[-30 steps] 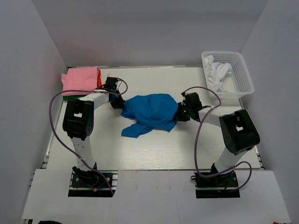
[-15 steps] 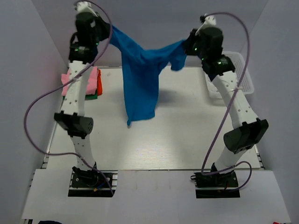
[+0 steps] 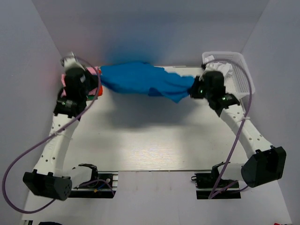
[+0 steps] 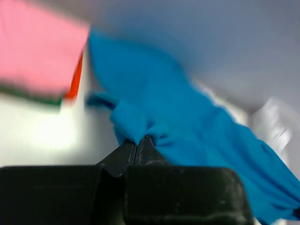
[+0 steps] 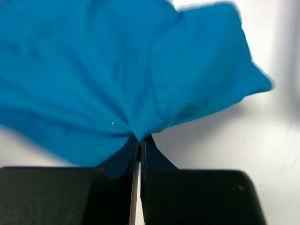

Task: Fold and stack the t-shirts
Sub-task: Flatten out the tshirt

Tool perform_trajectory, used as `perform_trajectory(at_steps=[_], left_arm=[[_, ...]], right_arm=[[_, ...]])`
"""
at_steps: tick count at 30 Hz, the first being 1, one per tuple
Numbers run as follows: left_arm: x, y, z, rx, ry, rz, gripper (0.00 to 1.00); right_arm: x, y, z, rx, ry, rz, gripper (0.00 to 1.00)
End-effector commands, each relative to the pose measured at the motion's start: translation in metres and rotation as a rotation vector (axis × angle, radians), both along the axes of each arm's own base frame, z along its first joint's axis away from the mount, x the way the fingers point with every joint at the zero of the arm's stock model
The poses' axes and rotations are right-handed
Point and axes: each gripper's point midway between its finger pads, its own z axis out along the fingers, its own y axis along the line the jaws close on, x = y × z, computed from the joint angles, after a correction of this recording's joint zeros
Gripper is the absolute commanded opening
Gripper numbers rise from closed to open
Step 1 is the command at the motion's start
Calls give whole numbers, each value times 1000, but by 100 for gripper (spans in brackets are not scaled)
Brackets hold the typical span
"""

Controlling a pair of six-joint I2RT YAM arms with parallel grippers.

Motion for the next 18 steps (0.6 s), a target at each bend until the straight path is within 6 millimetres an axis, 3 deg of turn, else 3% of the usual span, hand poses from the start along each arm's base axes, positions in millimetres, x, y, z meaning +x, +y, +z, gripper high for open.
perform_trajectory(at_steps=[1,2,3,4,6,7,8,9,10,12,13,14,15,18], left_arm=[[-41,-16,-127,-101,288,-43,0],[-53,-20,-151,-169,348,-34,0],[-65,-24,-174,-198,405,-42,0],[-89,-27,-214,-236,512,-44,5],[-113,-28,-245,-265,617,-31,5],[-134,-31,-269,-272,705,-49,11],[-142,-33,-274,-293,722,-52,46],[-152,-37,-284,-306,753,-74,75],[-155,-38,-286,-313,756,-84,99],[-156,-39,-279,-297,746,-93,100],[-151,-36,-273,-289,725,-81,100],[-148,-34,-268,-282,712,-69,100],[-138,-32,-251,-255,658,-83,100],[-105,-36,-227,-215,576,-118,100]], right_arm=[[-42,6,-67,56,208,42,0],[-52,7,-83,53,266,55,0],[-68,4,-112,35,359,61,1],[-73,4,-120,35,390,59,11],[-88,0,-142,14,465,60,16],[-93,-6,-155,-8,487,37,22],[-99,-10,-164,-22,510,27,41],[-105,-14,-170,-37,537,12,49],[-101,-23,-171,-73,524,-28,55],[-100,-26,-169,-91,525,-39,64],[-90,-32,-158,-113,491,-74,71],[-91,-34,-155,-126,496,-80,90],[-88,-36,-150,-133,484,-93,90],[-71,-40,-133,-143,414,-127,90]])
